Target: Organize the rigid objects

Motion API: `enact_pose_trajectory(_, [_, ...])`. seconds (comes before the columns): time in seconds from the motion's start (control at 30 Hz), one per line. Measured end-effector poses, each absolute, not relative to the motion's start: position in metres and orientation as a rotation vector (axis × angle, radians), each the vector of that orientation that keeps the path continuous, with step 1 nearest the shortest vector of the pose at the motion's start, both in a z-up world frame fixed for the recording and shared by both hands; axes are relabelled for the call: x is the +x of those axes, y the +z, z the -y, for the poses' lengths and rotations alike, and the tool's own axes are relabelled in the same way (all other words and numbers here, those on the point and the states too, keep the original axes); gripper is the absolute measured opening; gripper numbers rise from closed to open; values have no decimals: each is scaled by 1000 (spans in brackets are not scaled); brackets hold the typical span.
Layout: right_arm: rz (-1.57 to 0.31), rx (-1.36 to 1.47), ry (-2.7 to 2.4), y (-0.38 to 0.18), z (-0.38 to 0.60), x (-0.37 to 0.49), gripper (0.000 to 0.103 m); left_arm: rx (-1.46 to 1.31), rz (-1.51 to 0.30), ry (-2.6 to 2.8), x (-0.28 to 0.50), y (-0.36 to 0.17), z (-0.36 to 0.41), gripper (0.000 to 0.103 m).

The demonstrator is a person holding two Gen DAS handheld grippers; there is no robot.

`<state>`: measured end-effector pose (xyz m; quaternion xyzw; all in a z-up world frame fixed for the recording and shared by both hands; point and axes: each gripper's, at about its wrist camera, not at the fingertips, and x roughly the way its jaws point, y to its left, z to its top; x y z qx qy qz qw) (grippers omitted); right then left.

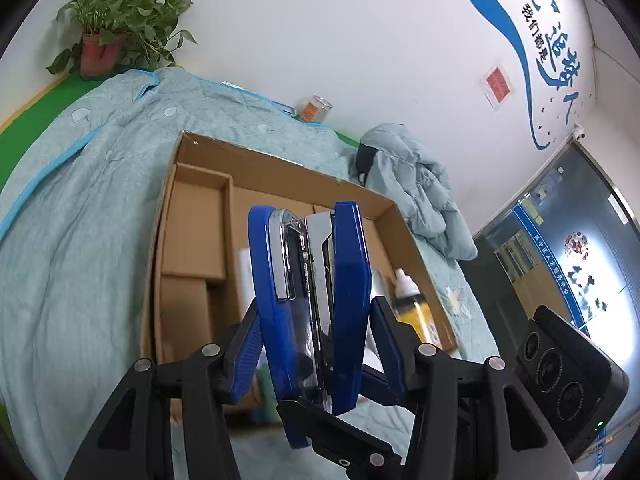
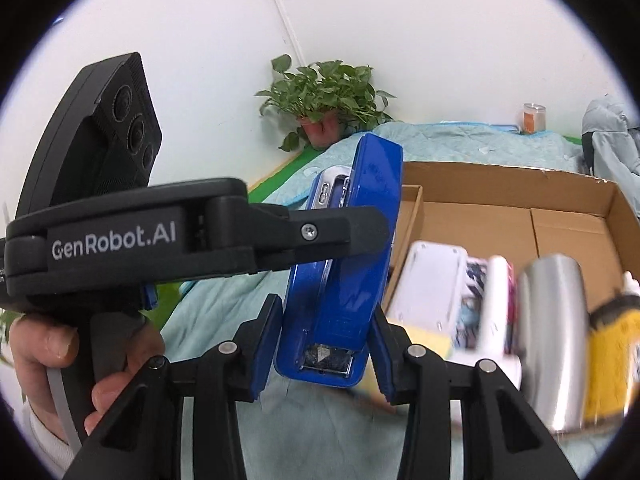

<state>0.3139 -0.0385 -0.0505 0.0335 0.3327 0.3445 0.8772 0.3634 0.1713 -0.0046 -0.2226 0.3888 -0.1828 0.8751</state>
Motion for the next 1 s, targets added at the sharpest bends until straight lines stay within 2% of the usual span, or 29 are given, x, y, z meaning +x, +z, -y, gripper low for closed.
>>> enact_pose_trajectory(0.23, [-806, 151, 710, -67, 20, 352, 41, -445, -913, -327, 414, -29, -190, 50])
enact_pose_trajectory(0.3, [-849, 181, 715, -77, 12, 365, 43, -413, -945, -259, 423, -40, -191, 56])
enact_pose_trajectory(0.33, [-858, 176, 701, -81, 9, 368, 44, -401, -931, -225, 424, -42, -193, 68])
enact_pose_trajectory(0.37, [-856, 163, 667, -84, 8, 368, 47, -391, -892, -182, 420, -41, -196, 79])
enact_pose_trajectory(0.43, [-851, 185, 671, -86, 12, 365, 65, -387, -858, -163, 413, -38, -200, 85])
enact_pose_trajectory(0.47, [-840, 187, 671, -84, 15, 361, 80, -381, -842, -161, 407, -35, -201, 85])
enact_pose_trajectory(0.5, [-817, 178, 661, -81, 18, 356, 82, -368, -827, -153, 402, -32, -202, 85])
enact_pose_trajectory(0.6, [-741, 145, 632, -65, 35, 337, 83, -274, -754, -91, 379, -22, -190, 90])
enact_pose_trajectory(0.73, [-673, 90, 520, -63, 68, 310, 84, -140, -625, -4, 339, -9, -160, 102])
enact_pose_trajectory(0.8, [-663, 50, 483, -69, 82, 296, 84, -90, -545, 47, 314, -9, -139, 103])
enact_pose_trajectory(1.0, [-685, -24, 335, -97, 139, 270, 84, -54, -480, 153, 262, -34, -77, 103])
